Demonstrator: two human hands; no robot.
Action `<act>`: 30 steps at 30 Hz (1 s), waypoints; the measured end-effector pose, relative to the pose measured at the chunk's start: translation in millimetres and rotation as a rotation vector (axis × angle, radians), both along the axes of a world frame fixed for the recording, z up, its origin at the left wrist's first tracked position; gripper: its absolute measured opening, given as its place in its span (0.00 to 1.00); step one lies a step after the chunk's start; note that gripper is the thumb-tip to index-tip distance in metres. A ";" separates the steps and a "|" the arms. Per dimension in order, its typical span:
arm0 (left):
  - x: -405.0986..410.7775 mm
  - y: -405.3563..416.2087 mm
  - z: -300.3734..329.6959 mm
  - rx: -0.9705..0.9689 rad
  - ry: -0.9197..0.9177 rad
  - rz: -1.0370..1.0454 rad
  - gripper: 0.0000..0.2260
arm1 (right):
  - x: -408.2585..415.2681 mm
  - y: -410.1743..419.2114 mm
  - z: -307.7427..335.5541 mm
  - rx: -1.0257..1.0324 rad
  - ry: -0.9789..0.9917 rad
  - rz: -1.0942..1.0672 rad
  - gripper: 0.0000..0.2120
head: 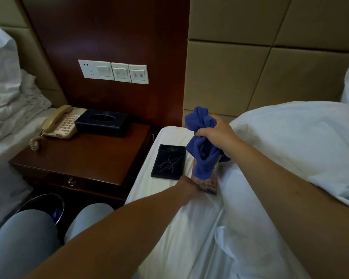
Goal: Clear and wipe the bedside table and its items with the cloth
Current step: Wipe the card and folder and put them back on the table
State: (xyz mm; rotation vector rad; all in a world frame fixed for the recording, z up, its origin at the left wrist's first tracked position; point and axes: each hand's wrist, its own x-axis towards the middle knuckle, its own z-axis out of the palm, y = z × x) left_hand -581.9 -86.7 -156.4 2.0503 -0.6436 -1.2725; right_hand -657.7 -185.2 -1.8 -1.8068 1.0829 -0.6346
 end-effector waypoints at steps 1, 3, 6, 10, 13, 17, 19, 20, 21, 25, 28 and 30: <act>-0.9 -2.3 -1.7 -0.043 0.043 0.037 0.08 | -0.3 1.1 0.8 0.004 0.009 0.005 0.10; 0.0 -7.0 2.3 -0.119 0.142 0.058 0.06 | 0.2 2.9 2.5 0.007 0.022 0.019 0.11; 10.0 -14.0 23.5 -0.249 0.307 0.216 0.10 | 2.2 8.6 12.8 0.013 0.012 0.017 0.15; 35.2 -7.6 46.8 -0.293 0.288 0.298 0.09 | 4.8 17.0 34.1 0.023 -0.038 0.019 0.14; 64.9 14.0 56.2 -0.347 0.284 0.281 0.05 | 17.0 23.9 45.0 0.018 -0.045 0.024 0.13; 129.5 52.8 62.6 -0.430 0.374 0.354 0.02 | 57.4 42.7 48.5 0.015 -0.014 0.047 0.26; 166.0 78.8 60.9 -0.462 0.340 0.367 0.02 | 86.9 59.3 45.9 0.018 0.075 0.128 0.32; 184.0 91.9 58.7 -0.471 0.323 0.381 0.01 | 103.0 66.4 41.8 -0.005 0.140 0.181 0.35; 201.4 104.7 55.5 -0.475 0.322 0.403 0.01 | 119.9 73.3 37.0 -0.041 0.215 0.242 0.38; 256.9 151.4 39.5 -0.502 0.374 0.517 0.02 | 192.4 107.0 16.4 -0.106 0.497 0.510 0.38; 281.6 176.7 24.2 -0.524 0.420 0.589 0.02 | 239.5 133.7 -1.4 -0.151 0.636 0.636 0.28; 294.2 188.0 11.4 -0.516 0.430 0.602 0.02 | 265.0 144.6 -15.0 -0.202 0.722 0.653 0.34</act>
